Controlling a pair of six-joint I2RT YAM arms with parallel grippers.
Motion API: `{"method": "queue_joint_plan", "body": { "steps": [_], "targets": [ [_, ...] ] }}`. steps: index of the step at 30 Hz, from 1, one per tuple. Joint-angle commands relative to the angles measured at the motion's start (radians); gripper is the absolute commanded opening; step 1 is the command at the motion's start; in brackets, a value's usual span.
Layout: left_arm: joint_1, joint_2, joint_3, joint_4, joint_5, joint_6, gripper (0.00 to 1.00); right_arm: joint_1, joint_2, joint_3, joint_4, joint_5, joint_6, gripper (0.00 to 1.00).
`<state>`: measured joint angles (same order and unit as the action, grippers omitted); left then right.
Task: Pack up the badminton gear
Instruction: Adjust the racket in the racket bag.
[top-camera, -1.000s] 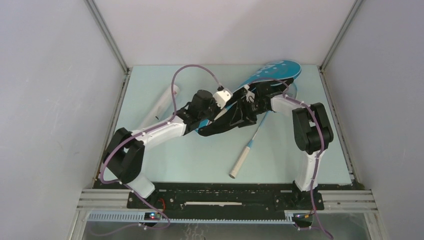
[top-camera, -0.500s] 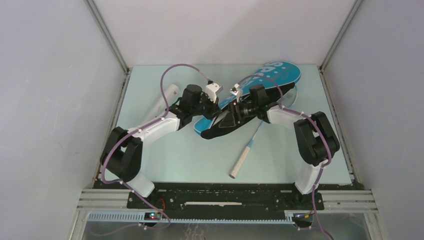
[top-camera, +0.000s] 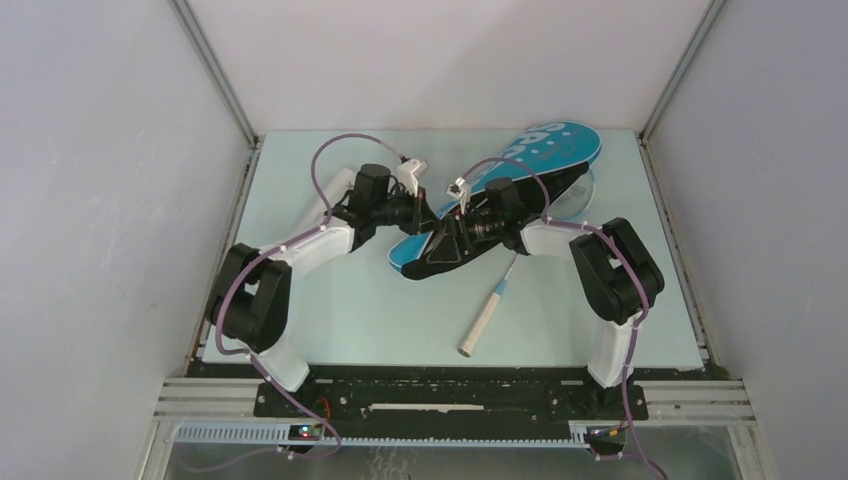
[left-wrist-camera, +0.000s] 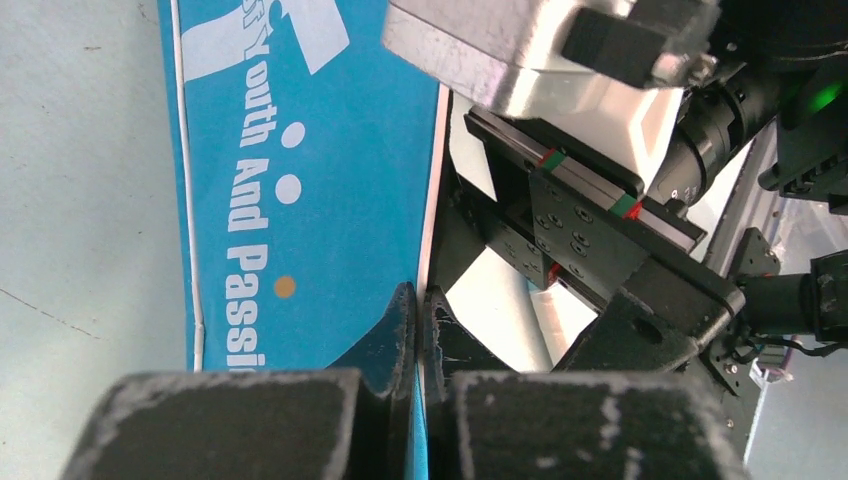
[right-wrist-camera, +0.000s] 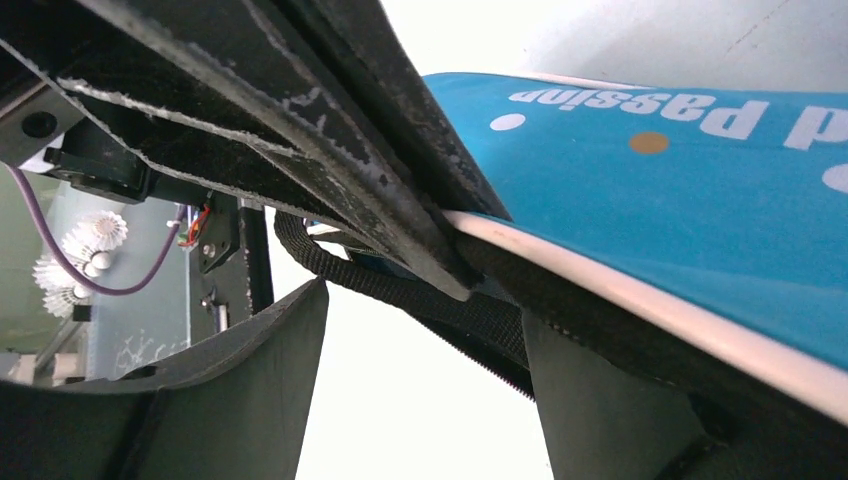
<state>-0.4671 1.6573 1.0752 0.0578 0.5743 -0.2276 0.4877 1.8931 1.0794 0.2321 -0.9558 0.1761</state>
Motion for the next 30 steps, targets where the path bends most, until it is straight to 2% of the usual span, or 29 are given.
{"method": "queue_joint_plan", "body": {
  "steps": [1,13,18,26,30],
  "targets": [
    [0.011,-0.004,0.073,0.056,0.083,-0.051,0.00,0.030,0.008,-0.002,0.074,-0.003,-0.089,0.79],
    [0.024,0.027,0.119,0.034,0.133,-0.067,0.00,0.074,0.034,-0.001,0.022,-0.071,-0.243,0.79],
    [0.028,0.033,0.123,0.027,0.123,-0.054,0.00,0.110,0.033,0.023,-0.068,-0.073,-0.334,0.71],
    [0.033,0.033,0.121,-0.007,0.094,-0.004,0.00,0.113,0.010,0.056,-0.163,-0.046,-0.360,0.45],
    [0.033,0.033,0.106,-0.019,0.061,0.040,0.00,0.112,-0.017,0.080,-0.208,-0.051,-0.344,0.19]
  ]
}}
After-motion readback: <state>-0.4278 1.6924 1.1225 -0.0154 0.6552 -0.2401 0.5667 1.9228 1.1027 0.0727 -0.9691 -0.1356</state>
